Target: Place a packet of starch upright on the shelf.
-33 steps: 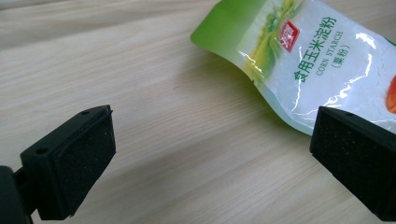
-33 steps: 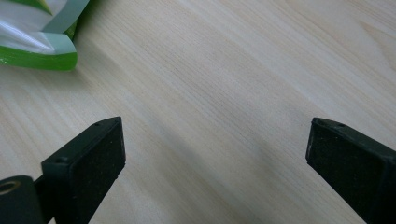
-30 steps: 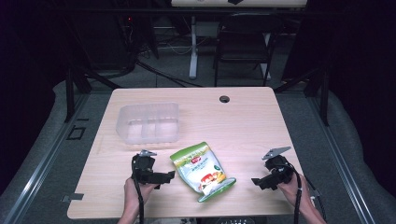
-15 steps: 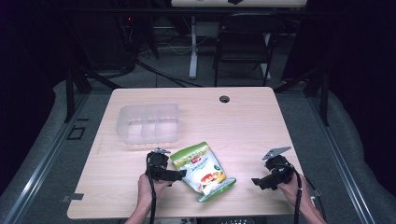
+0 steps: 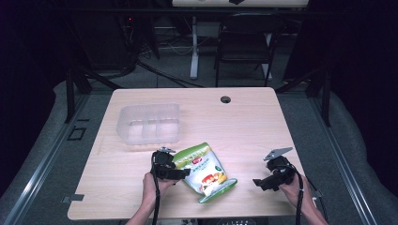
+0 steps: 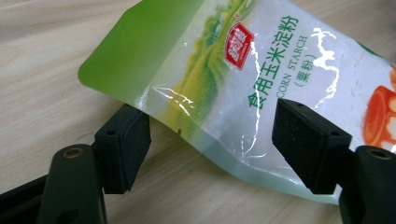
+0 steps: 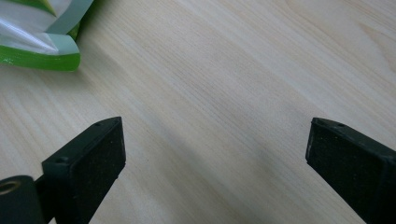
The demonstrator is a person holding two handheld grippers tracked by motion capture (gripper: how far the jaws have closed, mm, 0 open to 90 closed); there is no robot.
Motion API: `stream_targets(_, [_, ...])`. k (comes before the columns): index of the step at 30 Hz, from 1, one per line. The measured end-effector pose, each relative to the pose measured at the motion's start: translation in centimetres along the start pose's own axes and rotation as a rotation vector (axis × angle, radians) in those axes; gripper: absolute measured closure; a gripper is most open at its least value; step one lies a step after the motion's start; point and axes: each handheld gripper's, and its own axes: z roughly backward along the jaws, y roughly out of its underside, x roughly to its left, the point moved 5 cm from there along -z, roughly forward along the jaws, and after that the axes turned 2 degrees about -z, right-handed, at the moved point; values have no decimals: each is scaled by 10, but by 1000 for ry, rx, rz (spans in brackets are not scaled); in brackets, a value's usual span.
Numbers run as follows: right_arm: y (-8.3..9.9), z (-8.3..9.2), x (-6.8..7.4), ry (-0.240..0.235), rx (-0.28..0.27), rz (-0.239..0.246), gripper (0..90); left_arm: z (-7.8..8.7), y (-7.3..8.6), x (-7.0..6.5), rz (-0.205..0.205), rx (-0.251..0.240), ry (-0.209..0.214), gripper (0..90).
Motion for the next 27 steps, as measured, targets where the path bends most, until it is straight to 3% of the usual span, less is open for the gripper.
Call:
stream_targets(18, [0, -1, 0, -18, -11, -9, 42, -15, -6, -11, -40, -7, 45, 568])
stream_targets(21, [0, 1, 1, -11, -12, -10, 42, -16, -7, -11, -24, -46, 60, 622])
stream_targets(25, [0, 2, 1, -13, -11, -7, 42, -16, -8, -11, -38, -40, 51, 684])
stream_targets(27, [1, 1, 0, -8, -8, -11, 43, -17, -7, -12, -50, -29, 43, 757])
